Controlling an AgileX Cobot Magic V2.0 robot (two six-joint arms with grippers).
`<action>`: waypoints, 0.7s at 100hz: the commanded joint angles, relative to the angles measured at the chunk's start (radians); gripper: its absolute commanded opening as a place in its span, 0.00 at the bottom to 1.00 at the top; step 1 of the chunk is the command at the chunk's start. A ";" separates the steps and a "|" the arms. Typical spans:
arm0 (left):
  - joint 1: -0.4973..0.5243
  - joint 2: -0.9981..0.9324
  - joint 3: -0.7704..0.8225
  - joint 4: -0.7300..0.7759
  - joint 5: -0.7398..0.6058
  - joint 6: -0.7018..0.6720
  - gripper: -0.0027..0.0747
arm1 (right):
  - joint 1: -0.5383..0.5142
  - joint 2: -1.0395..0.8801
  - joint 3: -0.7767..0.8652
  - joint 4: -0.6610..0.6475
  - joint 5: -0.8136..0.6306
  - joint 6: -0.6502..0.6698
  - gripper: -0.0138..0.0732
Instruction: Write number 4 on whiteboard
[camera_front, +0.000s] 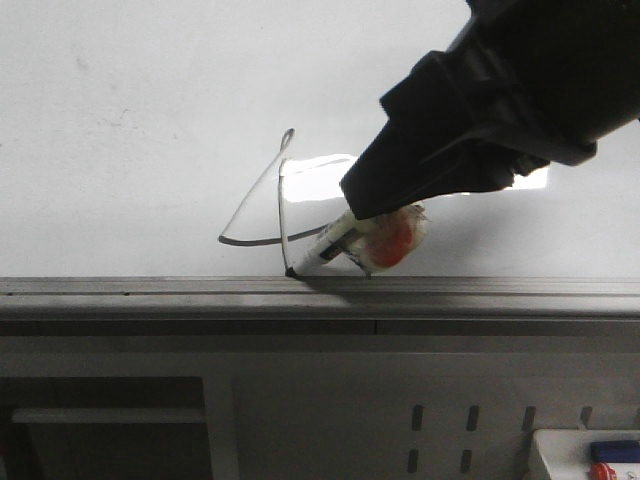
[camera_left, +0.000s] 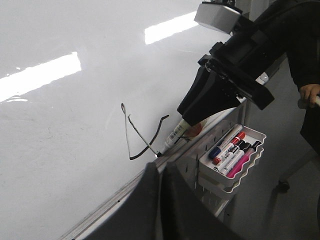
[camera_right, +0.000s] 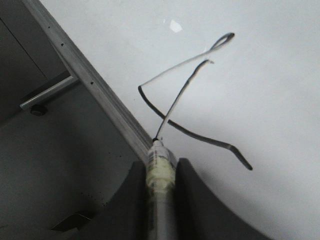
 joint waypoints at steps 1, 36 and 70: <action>0.003 0.010 -0.025 -0.023 -0.074 -0.009 0.01 | -0.011 -0.007 -0.008 -0.048 -0.018 -0.008 0.11; 0.003 0.010 -0.026 -0.023 -0.110 -0.009 0.08 | 0.118 -0.229 -0.288 -0.041 0.225 -0.008 0.11; 0.003 0.093 -0.128 -0.017 -0.015 -0.002 0.55 | 0.144 -0.228 -0.337 -0.073 0.266 -0.008 0.11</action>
